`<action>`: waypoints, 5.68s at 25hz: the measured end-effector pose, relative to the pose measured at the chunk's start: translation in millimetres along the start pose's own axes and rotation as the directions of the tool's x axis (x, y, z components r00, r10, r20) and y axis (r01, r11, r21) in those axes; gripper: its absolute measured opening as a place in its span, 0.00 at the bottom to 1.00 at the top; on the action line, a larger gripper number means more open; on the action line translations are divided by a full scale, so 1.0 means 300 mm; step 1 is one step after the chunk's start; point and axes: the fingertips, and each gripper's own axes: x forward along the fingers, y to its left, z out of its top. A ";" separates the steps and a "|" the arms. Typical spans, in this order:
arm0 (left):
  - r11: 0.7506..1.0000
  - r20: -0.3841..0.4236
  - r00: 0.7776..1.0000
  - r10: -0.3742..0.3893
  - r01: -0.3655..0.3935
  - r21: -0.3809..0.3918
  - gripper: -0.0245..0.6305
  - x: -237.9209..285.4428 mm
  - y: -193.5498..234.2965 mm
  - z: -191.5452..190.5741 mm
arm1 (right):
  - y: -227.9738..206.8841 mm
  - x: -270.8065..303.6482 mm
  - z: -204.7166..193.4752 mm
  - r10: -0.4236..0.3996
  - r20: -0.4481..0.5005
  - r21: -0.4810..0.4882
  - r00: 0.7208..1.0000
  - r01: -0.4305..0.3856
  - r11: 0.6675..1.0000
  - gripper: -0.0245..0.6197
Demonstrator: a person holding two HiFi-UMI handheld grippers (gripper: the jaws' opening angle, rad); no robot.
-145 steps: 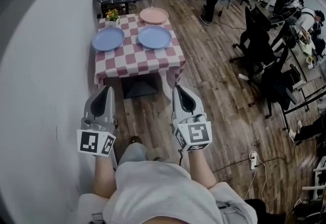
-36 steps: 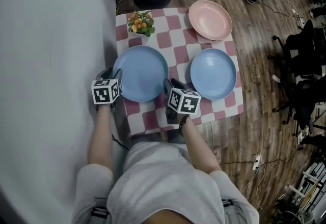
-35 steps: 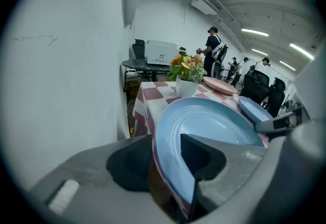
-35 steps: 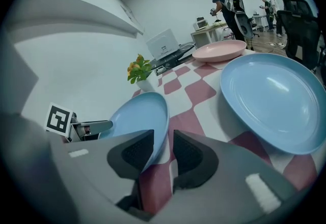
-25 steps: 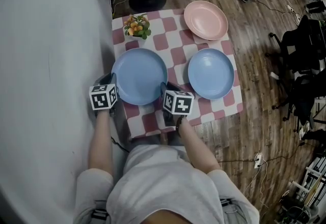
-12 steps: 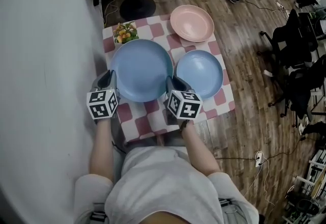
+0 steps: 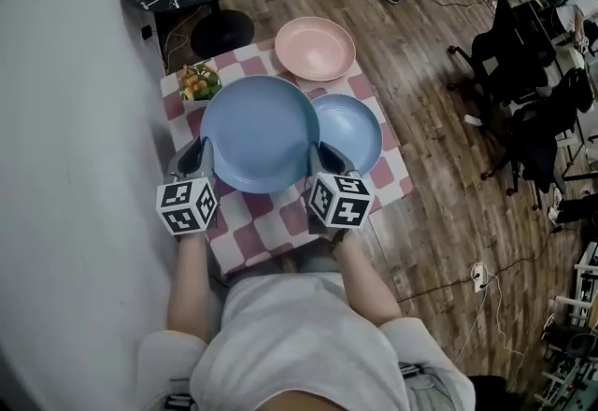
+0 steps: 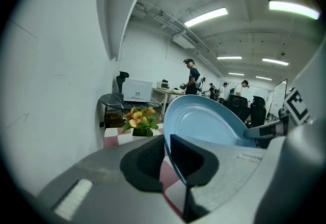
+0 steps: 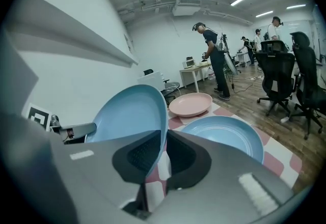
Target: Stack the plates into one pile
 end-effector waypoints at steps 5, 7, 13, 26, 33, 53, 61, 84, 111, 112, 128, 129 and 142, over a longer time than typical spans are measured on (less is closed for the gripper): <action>0.998 0.016 0.998 -0.063 0.063 -0.009 0.10 0.033 -0.090 0.029 | -0.076 -0.053 0.034 -0.057 0.042 0.022 0.997 0.056 0.998 0.09; 0.997 0.017 0.997 -0.082 0.082 0.001 0.10 0.051 -0.121 0.039 | -0.106 -0.066 0.040 -0.076 0.056 0.030 0.996 0.075 0.997 0.09; 0.997 0.028 0.997 -0.072 0.073 -0.006 0.10 0.100 -0.259 0.047 | -0.244 -0.097 0.098 -0.078 0.071 0.013 0.994 0.078 0.997 0.09; 0.995 0.004 0.998 0.070 -0.070 -0.075 0.11 0.212 -0.560 0.001 | -0.561 -0.083 0.259 0.052 -0.007 -0.108 0.999 -0.052 0.993 0.09; 0.981 -0.060 0.992 0.108 -0.116 -0.157 0.11 0.266 -0.634 -0.119 | -0.679 -0.022 0.224 0.068 -0.104 -0.123 0.992 -0.080 0.989 0.08; 0.959 -0.298 0.947 0.121 -0.188 -0.210 0.13 0.361 -0.617 -0.367 | -0.779 0.150 0.033 0.040 -0.334 -0.129 0.942 -0.087 0.988 0.08; 0.954 -0.326 0.938 0.121 -0.201 -0.222 0.13 0.363 -0.618 -0.399 | -0.802 0.164 -0.024 0.010 -0.388 -0.139 0.922 -0.069 0.988 0.09; 0.966 -0.120 0.970 0.211 -0.225 -0.123 0.06 0.309 -0.617 -0.242 | -0.765 0.136 0.071 0.083 -0.225 -0.268 0.971 -0.144 0.953 0.11; 0.987 0.522 0.852 0.048 -0.122 0.107 0.04 -0.074 -0.817 0.500 | -0.438 -0.367 0.714 0.376 0.415 -0.441 0.828 -0.179 0.880 0.04; 0.986 0.529 0.847 0.045 -0.121 0.110 0.04 -0.077 -0.818 0.511 | -0.433 -0.371 0.723 0.380 0.422 -0.450 0.823 -0.174 0.876 0.04; 0.988 0.524 0.851 -0.039 -0.045 0.146 0.04 0.063 -0.689 0.776 | -0.358 -0.269 0.955 0.448 0.433 -0.421 0.782 -0.264 0.868 0.04; 0.988 0.505 0.862 -0.044 -0.038 0.153 0.04 0.094 -0.673 0.790 | -0.362 -0.247 0.971 0.435 0.423 -0.406 0.795 -0.263 0.875 0.04; 0.996 0.054 0.996 -0.065 0.061 0.071 0.11 0.628 -0.434 0.585 | -0.474 0.219 0.866 0.281 0.045 -0.180 0.959 -0.269 0.946 0.04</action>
